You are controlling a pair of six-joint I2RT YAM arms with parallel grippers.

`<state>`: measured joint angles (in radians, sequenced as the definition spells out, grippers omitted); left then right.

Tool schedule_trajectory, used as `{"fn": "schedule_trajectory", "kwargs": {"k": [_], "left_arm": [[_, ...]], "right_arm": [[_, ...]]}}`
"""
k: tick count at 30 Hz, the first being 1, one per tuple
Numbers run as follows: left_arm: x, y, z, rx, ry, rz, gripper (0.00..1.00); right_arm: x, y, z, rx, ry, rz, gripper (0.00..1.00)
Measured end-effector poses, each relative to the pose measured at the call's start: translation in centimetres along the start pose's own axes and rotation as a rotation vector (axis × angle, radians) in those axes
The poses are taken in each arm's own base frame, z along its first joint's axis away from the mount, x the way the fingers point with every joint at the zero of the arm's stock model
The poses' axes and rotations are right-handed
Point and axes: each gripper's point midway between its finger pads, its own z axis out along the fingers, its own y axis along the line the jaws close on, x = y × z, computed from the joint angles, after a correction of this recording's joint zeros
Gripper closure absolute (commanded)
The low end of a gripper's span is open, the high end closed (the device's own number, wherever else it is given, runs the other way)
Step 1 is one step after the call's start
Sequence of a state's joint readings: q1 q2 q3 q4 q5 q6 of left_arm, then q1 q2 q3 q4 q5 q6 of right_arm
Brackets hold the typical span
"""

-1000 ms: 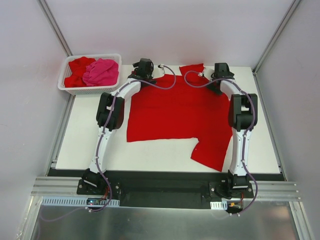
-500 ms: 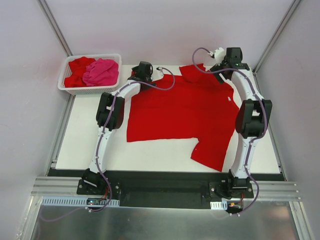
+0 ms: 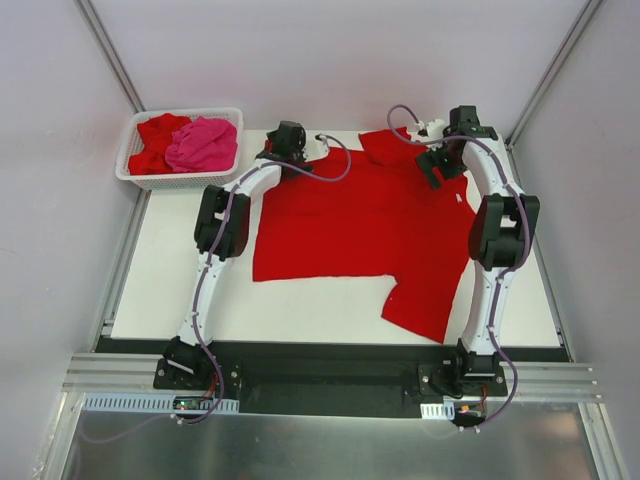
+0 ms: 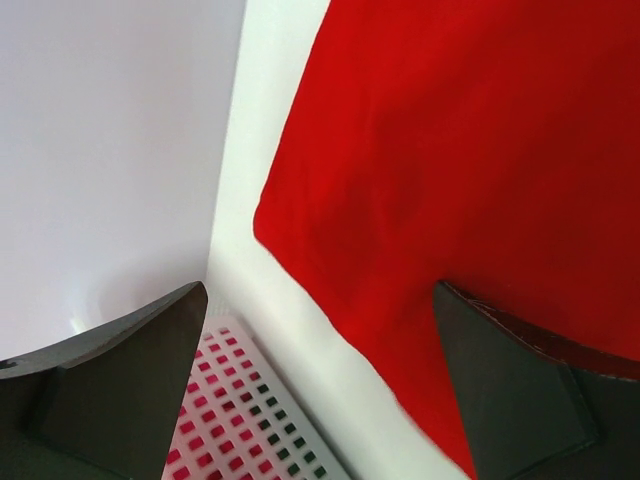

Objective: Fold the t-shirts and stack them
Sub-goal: Grap the side of the flattened tshirt closest away from the robot with both arms

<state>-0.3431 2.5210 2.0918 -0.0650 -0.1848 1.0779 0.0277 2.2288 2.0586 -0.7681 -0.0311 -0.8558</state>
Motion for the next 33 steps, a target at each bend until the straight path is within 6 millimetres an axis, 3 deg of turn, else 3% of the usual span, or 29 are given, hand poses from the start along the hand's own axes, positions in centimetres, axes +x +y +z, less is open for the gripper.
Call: {"fn": "schedule_trajectory", "kwargs": {"k": [5,11,16,20,26,30,33], "left_arm": [[1.0,1.4,1.2,-0.033,0.012,0.024,0.03],[3.9,3.2,1.8,-0.065,0.052,0.039,0.03],[5.4,3.9,1.8,-0.080,0.083,0.035,0.02],[5.5,3.6,1.4,-0.086,0.099,0.034,0.01],[4.4,2.4,-0.8,-0.062,0.125,0.008,0.01],[2.8,3.0,-4.0,-0.086,0.133,-0.022,0.01],[1.8,3.9,-7.9,-0.116,0.131,-0.045,0.01]], "right_arm": [[2.0,1.8,0.3,-0.064,0.058,0.005,0.04],[3.3,3.5,-0.7,-0.127,0.074,-0.014,0.04],[3.6,3.3,-1.5,-0.098,0.056,-0.035,0.04],[2.7,2.2,-1.4,-0.036,0.029,-0.049,0.04],[2.0,2.8,-1.3,-0.045,0.012,-0.065,0.04],[2.4,6.0,-1.9,-0.131,0.029,-0.115,0.04],[4.3,9.7,-3.7,-0.215,0.065,-0.152,0.02]]}}
